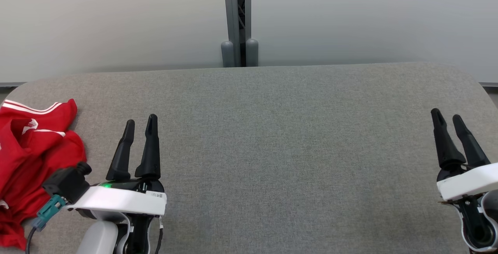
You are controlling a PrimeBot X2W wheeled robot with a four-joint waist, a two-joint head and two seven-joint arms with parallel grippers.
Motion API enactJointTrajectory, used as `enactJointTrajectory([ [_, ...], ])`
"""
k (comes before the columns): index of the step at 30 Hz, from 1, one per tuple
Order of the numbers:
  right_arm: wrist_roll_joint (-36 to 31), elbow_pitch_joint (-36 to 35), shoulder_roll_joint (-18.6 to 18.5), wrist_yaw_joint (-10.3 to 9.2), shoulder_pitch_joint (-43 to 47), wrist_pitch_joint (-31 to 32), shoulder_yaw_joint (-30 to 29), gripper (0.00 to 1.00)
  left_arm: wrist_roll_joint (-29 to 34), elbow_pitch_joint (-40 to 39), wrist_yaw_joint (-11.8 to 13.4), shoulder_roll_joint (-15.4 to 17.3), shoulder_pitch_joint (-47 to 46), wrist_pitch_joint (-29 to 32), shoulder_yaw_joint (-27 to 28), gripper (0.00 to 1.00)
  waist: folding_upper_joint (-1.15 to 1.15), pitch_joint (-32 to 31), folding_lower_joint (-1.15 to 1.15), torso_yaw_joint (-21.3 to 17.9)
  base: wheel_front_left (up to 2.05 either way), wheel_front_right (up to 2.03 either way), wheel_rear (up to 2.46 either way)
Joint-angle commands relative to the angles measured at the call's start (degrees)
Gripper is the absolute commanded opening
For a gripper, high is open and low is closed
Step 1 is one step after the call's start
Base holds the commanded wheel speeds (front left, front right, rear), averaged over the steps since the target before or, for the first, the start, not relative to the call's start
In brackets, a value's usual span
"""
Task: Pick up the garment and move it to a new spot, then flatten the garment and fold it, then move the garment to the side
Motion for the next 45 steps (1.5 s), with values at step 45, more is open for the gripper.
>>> enactJointTrajectory([
  [45,-25.4,4.3,2.5,0.31,4.6,-12.7,5.5,1.00,27.8,0.3,6.4,2.4,4.3,4.7,2.6,1.00,0.00,-0.2,0.00,-0.8,0.00,0.00,0.00],
])
